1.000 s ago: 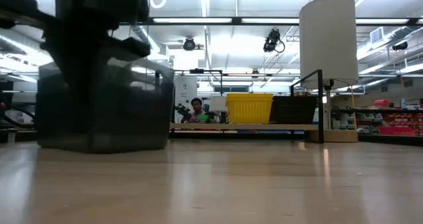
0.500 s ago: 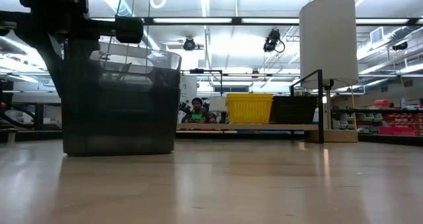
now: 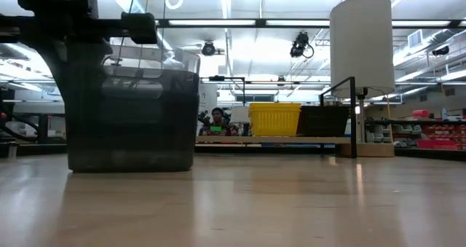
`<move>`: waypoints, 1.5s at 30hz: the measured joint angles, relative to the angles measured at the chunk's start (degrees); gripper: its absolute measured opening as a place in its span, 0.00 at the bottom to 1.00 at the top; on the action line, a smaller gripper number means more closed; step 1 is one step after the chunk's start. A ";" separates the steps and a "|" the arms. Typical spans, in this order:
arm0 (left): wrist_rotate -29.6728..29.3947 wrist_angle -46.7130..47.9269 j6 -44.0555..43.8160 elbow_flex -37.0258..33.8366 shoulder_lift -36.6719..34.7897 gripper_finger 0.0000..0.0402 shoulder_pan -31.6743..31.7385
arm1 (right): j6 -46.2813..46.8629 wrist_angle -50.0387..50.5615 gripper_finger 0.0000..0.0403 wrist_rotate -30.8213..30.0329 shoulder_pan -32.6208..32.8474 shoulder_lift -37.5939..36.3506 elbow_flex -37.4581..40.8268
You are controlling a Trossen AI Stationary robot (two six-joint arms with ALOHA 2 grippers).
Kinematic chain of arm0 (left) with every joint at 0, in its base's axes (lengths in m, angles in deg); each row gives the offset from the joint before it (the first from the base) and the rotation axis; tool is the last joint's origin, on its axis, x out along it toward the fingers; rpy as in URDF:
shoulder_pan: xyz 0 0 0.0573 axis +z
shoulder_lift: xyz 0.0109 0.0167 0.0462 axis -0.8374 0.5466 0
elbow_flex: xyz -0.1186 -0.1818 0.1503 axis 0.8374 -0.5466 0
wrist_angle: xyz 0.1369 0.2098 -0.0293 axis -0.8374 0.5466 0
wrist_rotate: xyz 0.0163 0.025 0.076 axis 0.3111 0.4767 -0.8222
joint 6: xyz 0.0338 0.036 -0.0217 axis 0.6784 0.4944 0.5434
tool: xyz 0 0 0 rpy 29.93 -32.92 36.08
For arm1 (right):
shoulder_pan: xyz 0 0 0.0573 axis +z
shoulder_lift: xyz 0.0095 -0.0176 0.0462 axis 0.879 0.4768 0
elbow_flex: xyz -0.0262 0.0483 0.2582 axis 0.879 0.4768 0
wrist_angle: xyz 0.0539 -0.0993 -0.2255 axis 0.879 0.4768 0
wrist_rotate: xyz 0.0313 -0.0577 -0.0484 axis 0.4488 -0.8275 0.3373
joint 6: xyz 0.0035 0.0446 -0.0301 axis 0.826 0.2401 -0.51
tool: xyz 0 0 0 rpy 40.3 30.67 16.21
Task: Stack baskets on shelf by color
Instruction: Put the stacked gray bins on the shelf
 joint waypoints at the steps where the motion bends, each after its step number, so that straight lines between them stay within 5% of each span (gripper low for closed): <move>1: -0.01 -0.17 1.17 0.00 0.00 0.05 0.00 | 0.00 -0.02 0.38 0.01 0.02 0.00 0.00; 9: -3.02 -4.78 13.81 -0.02 0.00 0.08 0.12 | 0.00 0.00 0.38 0.00 0.00 0.00 0.00; 16: -4.17 -5.29 10.30 -0.02 0.00 0.09 0.79 | 0.00 0.00 0.38 0.01 0.01 0.00 0.00; 25: -5.96 -5.64 6.37 0.02 0.00 0.34 0.59 | 0.00 0.00 0.38 0.01 0.01 0.00 0.00; 33: -2.07 -4.53 -13.55 7.67 -0.71 0.50 0.70 | -0.02 0.02 0.38 0.00 0.01 0.00 0.00; 45: -0.13 -9.28 -60.26 16.35 -1.01 0.47 2.80 | 0.17 0.00 0.38 0.00 0.00 0.00 -0.02</move>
